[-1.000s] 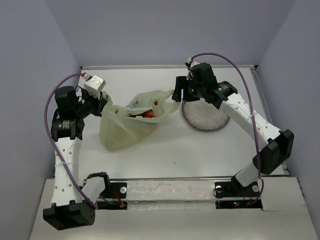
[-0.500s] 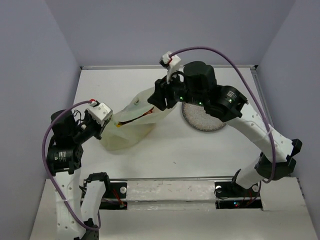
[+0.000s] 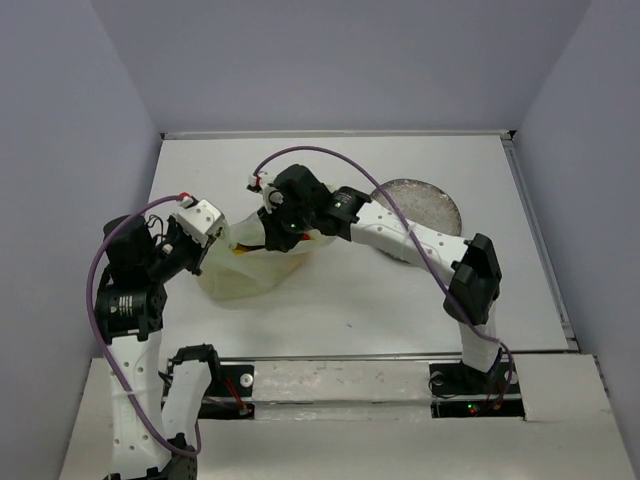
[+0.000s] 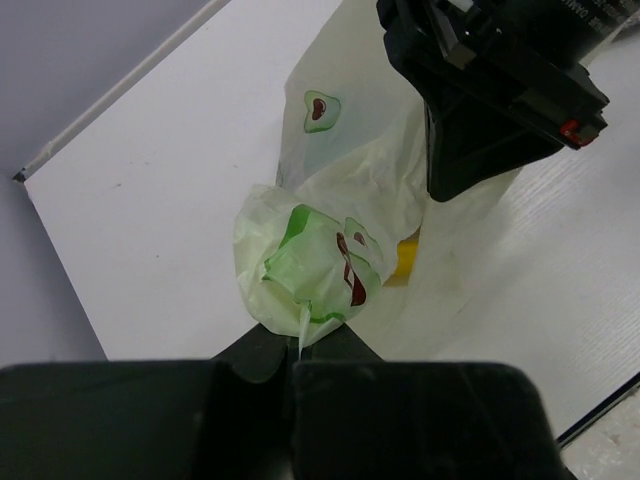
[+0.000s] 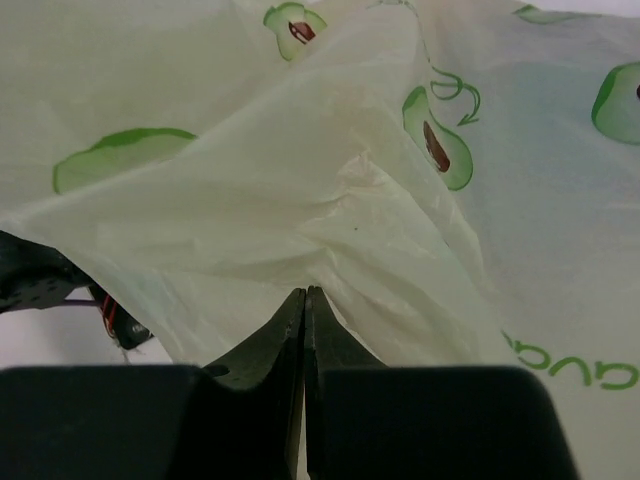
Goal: Take the fake fruits out of the plastic bag
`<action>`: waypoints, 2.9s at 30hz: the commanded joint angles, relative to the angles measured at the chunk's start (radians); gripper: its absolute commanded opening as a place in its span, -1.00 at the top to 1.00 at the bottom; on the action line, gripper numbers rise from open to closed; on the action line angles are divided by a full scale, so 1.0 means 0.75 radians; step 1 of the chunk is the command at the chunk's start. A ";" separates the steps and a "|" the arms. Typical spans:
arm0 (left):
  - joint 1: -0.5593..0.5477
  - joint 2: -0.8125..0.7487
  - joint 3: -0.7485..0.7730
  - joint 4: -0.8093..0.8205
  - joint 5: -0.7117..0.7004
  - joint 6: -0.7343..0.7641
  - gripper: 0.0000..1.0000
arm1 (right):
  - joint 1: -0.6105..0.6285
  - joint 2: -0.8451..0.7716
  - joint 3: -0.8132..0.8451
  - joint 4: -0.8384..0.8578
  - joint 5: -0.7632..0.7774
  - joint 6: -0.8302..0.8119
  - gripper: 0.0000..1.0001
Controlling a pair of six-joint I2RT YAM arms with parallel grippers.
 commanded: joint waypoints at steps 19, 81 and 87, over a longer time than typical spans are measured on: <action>-0.005 0.002 -0.175 0.279 0.185 0.058 1.00 | -0.188 0.386 0.527 0.254 0.530 0.152 0.98; -0.064 0.102 -0.224 0.314 0.097 -0.171 0.99 | -0.049 0.151 -0.230 0.596 0.647 -0.216 0.99; -0.064 0.098 -0.245 0.434 -0.031 -0.296 0.99 | -0.049 -0.090 -0.293 0.539 0.463 -0.228 0.99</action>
